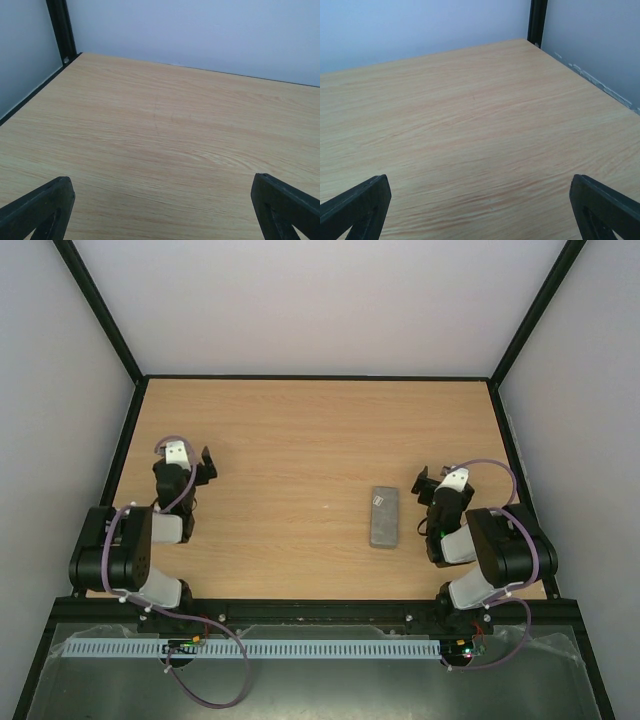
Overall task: Organize the sunglasses
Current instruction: Reset both arms
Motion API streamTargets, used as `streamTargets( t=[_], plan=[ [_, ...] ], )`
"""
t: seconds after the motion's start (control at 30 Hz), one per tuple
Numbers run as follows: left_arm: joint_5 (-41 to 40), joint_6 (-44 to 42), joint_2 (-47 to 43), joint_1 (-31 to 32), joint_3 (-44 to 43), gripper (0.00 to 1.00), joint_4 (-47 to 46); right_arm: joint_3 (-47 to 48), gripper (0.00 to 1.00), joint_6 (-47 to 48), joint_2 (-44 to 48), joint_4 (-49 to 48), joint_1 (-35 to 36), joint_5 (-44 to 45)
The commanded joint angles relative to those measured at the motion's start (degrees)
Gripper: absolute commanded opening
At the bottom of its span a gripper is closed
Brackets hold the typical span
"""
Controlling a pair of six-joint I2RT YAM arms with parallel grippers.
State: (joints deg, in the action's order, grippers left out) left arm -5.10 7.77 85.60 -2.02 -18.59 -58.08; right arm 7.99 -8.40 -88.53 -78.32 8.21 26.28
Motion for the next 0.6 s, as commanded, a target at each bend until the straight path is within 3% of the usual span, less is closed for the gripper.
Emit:
streamTargets(
  t=[0.0,0.57],
  plan=[
    [-3.6,-3.1,1.8,2.0,3.1,1.0,-11.6,0.8,0.98,0.6,0.9,-2.8,-0.3,-0.8],
    [-5.0,-3.5,2.2,2.7,4.7,0.99,-14.8,2.1,0.99,0.5,0.2,-1.5,-0.9,-1.7]
  ],
)
